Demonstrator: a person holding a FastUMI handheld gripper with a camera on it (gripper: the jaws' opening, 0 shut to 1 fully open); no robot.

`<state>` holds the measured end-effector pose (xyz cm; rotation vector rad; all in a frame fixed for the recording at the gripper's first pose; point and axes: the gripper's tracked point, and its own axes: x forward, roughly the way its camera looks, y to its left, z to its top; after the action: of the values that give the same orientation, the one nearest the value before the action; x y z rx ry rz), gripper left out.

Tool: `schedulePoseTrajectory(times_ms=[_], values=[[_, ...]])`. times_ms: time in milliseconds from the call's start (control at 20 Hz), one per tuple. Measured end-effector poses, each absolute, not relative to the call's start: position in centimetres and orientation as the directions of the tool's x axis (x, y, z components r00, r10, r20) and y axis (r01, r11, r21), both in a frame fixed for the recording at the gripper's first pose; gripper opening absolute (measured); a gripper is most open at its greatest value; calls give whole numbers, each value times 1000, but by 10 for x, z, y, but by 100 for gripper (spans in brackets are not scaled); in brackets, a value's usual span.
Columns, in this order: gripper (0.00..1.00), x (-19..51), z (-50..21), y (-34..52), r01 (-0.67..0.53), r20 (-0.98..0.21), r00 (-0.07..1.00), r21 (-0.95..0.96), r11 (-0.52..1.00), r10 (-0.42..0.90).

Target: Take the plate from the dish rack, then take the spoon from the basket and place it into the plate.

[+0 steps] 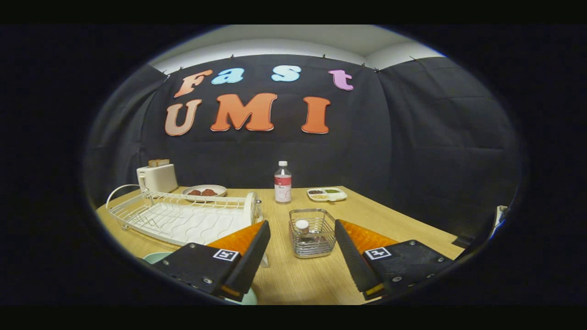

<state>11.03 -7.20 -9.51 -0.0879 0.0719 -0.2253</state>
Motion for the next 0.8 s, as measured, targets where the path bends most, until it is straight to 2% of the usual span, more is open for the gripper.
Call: schedulePoseTrajectory(times_ms=[100,150,200,250,350,600,800], values=[[73,117,-101,-73,224,-73,970,-93,970,-231],[61,121,-104,-74,226,-84,969,-95,969,-234],[56,126,-109,-75,232,-94,966,-99,968,-241],[45,128,-112,-77,236,-103,964,-101,966,-246],[35,132,-114,-76,238,-109,962,-103,966,-249],[15,138,-110,-83,259,-87,959,-125,958,-270],[7,140,-110,-84,259,-84,958,-145,955,-273]])
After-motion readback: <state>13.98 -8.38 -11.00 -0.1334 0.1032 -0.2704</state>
